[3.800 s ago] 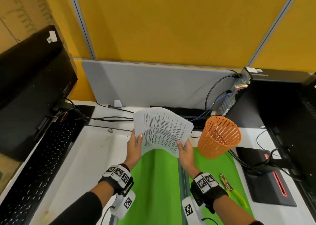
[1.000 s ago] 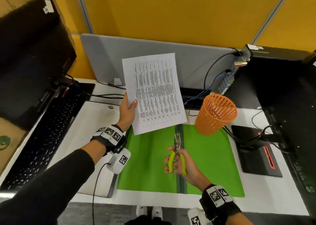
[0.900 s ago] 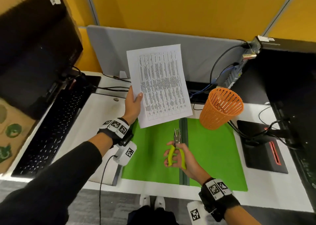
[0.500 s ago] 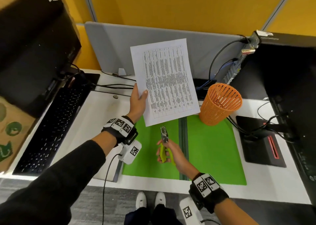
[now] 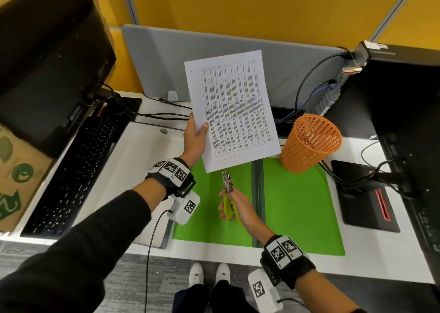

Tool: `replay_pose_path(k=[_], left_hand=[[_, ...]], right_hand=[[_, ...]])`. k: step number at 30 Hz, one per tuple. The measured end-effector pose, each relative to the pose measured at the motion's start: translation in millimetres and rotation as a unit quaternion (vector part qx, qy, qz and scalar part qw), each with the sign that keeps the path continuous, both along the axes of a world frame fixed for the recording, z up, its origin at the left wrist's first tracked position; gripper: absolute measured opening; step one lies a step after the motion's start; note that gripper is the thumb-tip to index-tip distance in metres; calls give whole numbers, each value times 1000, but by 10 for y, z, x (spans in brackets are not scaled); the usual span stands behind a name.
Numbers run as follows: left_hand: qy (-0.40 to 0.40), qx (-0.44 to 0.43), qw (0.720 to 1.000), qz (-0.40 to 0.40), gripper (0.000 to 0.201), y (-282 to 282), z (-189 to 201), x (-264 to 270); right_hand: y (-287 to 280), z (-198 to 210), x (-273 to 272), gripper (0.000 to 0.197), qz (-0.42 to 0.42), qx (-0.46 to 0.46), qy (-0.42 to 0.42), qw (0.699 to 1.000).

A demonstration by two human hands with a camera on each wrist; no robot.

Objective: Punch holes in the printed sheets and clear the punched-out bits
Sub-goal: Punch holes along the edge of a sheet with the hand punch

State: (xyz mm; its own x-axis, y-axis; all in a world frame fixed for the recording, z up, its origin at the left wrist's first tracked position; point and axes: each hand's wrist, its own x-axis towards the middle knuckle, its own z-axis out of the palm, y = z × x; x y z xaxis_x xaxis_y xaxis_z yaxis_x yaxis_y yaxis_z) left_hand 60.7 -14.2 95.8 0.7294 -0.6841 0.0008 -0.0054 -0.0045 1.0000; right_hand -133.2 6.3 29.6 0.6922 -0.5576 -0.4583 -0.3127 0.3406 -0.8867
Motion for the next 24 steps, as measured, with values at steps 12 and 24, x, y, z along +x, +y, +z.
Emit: replay_pose_path(k=[12, 24], left_hand=[[4, 3, 1000, -7, 44, 11, -33, 32], [4, 1, 1000, 1, 45, -19, 0, 172]], right_hand=[[23, 32, 21, 32, -9, 43, 19, 999], [25, 105, 6, 9, -47, 38, -36, 998]])
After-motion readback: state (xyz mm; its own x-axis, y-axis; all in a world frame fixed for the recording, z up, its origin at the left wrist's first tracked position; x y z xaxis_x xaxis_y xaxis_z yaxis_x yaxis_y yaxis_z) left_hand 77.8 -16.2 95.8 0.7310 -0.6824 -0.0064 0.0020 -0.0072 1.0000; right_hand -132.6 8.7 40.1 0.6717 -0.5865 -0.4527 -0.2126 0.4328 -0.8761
